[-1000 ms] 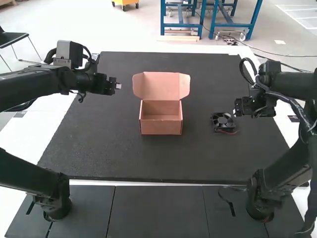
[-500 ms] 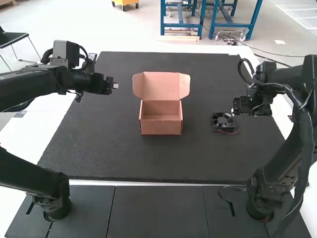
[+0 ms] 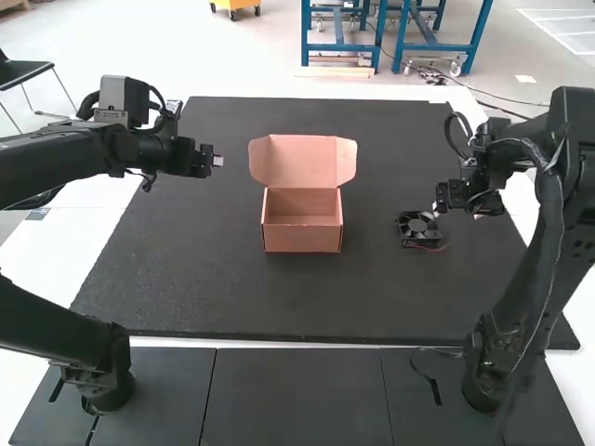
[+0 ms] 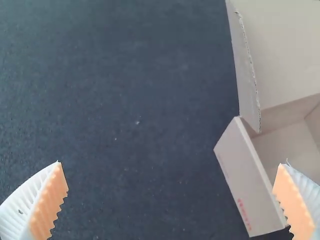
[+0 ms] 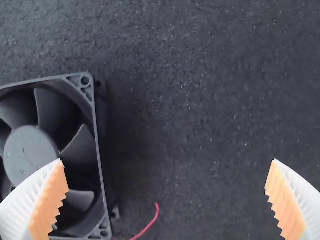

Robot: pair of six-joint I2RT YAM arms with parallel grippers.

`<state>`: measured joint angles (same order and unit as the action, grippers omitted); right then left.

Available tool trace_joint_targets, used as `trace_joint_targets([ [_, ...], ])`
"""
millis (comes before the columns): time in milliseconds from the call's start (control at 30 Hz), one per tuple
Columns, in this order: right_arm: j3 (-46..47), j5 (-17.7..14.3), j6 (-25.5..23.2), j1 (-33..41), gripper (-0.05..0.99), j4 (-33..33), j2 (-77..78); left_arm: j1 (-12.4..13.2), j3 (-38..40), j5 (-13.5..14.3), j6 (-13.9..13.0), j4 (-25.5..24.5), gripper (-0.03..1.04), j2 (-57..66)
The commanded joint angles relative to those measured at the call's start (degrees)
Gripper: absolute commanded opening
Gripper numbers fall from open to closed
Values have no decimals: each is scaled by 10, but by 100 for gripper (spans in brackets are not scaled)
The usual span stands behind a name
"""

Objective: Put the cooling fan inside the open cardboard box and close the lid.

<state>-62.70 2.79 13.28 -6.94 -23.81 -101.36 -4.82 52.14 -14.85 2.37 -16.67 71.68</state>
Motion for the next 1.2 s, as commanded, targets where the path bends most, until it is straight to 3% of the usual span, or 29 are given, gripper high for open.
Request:
trace_joint_targets([
  [0,-29,8,-8,-5,90,2,-16,2,18,-8,-6,5,97,-5],
  [267,-57,9,-10,-4,90,-12,-52,0,20,-8,-5,7,97,-4],
  [633,-95,9,-9,2,90,-95,-88,2,21,-8,-6,14,97,-3],
  [933,-99,7,-12,4,90,-97,-108,3,28,-11,-6,9,97,-4],
  [1000,-102,6,-12,4,90,-97,-114,2,29,-17,-6,5,97,-4],
  [1167,-110,4,-12,4,90,-105,-125,2,31,-60,-8,-17,97,-4],
])
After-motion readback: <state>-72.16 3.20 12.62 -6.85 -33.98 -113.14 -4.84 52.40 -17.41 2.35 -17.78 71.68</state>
